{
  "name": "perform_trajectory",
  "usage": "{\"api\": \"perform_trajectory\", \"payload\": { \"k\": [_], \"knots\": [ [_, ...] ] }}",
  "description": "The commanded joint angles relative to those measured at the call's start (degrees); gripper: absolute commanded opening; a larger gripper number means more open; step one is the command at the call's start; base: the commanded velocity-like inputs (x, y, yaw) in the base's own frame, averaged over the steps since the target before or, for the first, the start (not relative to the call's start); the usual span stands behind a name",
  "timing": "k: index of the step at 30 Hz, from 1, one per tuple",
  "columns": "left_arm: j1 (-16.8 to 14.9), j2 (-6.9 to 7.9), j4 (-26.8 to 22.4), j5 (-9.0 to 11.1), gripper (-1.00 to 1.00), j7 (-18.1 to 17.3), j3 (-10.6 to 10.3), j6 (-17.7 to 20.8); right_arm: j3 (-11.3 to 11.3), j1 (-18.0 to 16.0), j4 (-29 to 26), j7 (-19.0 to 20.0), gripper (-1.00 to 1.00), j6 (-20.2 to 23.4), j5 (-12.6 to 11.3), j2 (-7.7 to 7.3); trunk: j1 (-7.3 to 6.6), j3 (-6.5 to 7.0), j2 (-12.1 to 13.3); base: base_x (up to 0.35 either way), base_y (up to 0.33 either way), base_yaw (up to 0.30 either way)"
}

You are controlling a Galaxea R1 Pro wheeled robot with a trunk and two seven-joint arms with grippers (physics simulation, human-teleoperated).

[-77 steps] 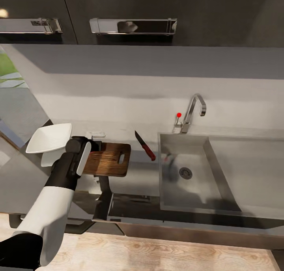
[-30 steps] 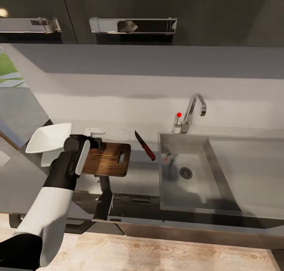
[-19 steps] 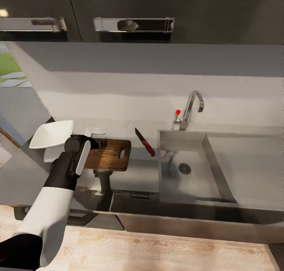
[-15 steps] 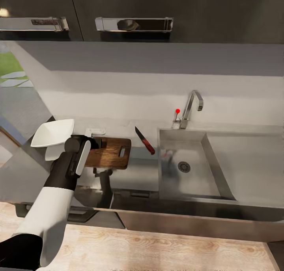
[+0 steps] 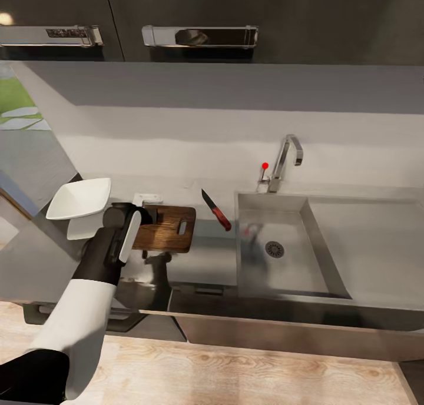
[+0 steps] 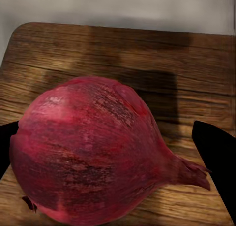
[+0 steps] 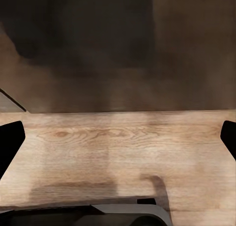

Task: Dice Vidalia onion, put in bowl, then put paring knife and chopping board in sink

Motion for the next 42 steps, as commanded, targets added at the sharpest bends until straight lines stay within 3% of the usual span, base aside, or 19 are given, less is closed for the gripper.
{"api": "perform_trajectory", "payload": {
  "k": [1, 16, 42],
  "knots": [
    [0.0, -0.05, 0.0, 0.4, -1.00, 0.5, -0.1, 0.2, 0.2, 0.0, -0.1, 0.3, 1.00, -0.1, -0.6, -0.03, 0.03, -0.08, -0.1, 0.000, -0.041, 0.000],
    [0.0, -0.67, 1.1, 0.4, -1.00, 0.5, -1.6, 0.1, 0.2, 0.0, -0.1, 0.3, 1.00, -0.2, -0.7, -0.03, 0.03, -0.08, -0.1, 0.023, -0.132, 0.000],
    [0.0, -0.17, 1.3, 0.4, -1.00, 0.5, -1.6, 0.1, 0.2, 0.0, -0.1, 0.3, 1.00, -0.1, -0.6, -0.03, 0.03, -0.08, -0.1, 0.001, 0.035, 0.000]
  ]
}}
